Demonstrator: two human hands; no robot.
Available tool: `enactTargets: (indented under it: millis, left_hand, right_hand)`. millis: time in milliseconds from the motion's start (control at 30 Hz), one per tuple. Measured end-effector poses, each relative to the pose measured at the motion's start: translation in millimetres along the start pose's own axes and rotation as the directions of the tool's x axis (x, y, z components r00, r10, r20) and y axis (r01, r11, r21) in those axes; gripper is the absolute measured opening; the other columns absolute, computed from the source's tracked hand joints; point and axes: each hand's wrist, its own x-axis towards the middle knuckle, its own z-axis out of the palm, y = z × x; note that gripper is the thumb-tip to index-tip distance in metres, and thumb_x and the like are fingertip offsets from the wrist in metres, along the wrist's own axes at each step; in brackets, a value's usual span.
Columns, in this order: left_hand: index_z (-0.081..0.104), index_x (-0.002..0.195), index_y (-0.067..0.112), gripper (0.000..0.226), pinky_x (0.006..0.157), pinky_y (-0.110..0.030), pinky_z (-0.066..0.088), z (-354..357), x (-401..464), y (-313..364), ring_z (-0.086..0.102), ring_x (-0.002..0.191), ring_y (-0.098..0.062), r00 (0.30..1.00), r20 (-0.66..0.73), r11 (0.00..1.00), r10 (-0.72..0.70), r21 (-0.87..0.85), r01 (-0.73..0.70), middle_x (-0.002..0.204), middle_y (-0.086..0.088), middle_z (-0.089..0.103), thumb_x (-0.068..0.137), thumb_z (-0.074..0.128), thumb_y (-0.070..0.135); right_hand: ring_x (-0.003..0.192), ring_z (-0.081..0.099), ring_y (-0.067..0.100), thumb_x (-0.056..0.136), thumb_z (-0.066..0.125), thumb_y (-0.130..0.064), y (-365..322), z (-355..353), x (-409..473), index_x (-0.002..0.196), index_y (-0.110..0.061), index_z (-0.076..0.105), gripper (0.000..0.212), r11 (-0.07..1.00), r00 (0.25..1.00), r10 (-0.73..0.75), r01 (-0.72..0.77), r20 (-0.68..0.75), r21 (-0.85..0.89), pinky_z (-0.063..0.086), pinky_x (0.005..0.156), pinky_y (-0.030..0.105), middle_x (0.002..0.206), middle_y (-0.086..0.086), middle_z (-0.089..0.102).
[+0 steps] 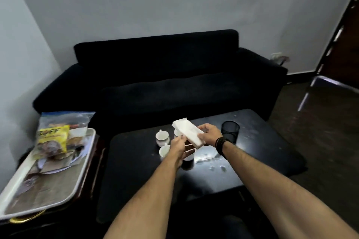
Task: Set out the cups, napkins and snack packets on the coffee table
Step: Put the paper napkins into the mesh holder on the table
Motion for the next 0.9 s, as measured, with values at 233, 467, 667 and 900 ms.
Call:
enactTargets:
  millis: [233, 467, 667, 900]
  left_hand:
    - [0.063, 0.113, 0.007, 0.020, 0.059, -0.026, 0.054, 83.4, 15.8, -43.0, 0.070, 0.061, -0.018, 0.997, 0.039, 0.982, -0.072, 0.178, 0.064, 0.097, -0.015, 0.072, 0.097, 0.051, 0.011]
    - [0.069, 0.109, -0.004, 0.033, 0.082, -0.049, 0.057, 125.0, 45.1, -97.8, 0.071, 0.097, -0.038, 0.984, -0.145, 0.932, -0.108, 0.329, 0.151, 0.107, -0.026, 0.071, 0.085, 0.068, 0.018]
    - [0.071, 0.103, 0.001, 0.020, 0.052, -0.028, 0.057, 139.6, 57.7, -131.8, 0.068, 0.068, -0.024, 0.980, -0.115, 0.927, -0.163, 0.322, 0.192, 0.092, -0.017, 0.073, 0.086, 0.063, 0.000]
    - [0.065, 0.109, 0.005, 0.018, 0.038, -0.018, 0.049, 130.8, 70.0, -144.9, 0.061, 0.062, -0.015, 0.965, -0.150, 0.914, -0.213, 0.318, 0.251, 0.082, -0.007, 0.068, 0.093, 0.057, 0.002]
  right_hand:
    - [0.108, 0.065, 0.031, 0.081, 0.074, -0.013, 73.9, -64.0, 11.7, 0.110, -0.013, 0.068, 0.029, 0.997, 0.997, 0.080, -0.080, -0.016, 0.004, 0.054, 0.092, 0.041, 0.116, 0.016, 0.069]
    - [0.105, 0.066, 0.026, 0.080, 0.076, -0.032, 140.7, -78.5, 22.2, 0.116, -0.021, 0.067, 0.038, 0.974, 0.974, 0.225, -0.223, 0.040, -0.044, 0.058, 0.085, 0.038, 0.117, 0.006, 0.067]
    - [0.128, 0.053, 0.020, 0.081, 0.064, -0.063, 174.3, -76.3, 17.2, 0.132, -0.023, 0.059, 0.065, 0.979, 0.962, 0.175, -0.147, 0.208, -0.143, 0.038, 0.112, 0.033, 0.138, 0.000, 0.057]
    - [0.126, 0.052, 0.023, 0.083, 0.067, -0.038, 192.4, -81.8, 21.2, 0.117, -0.031, 0.071, 0.035, 0.868, 0.991, 0.007, 0.060, 0.133, -0.493, 0.040, 0.107, 0.032, 0.132, 0.000, 0.061]
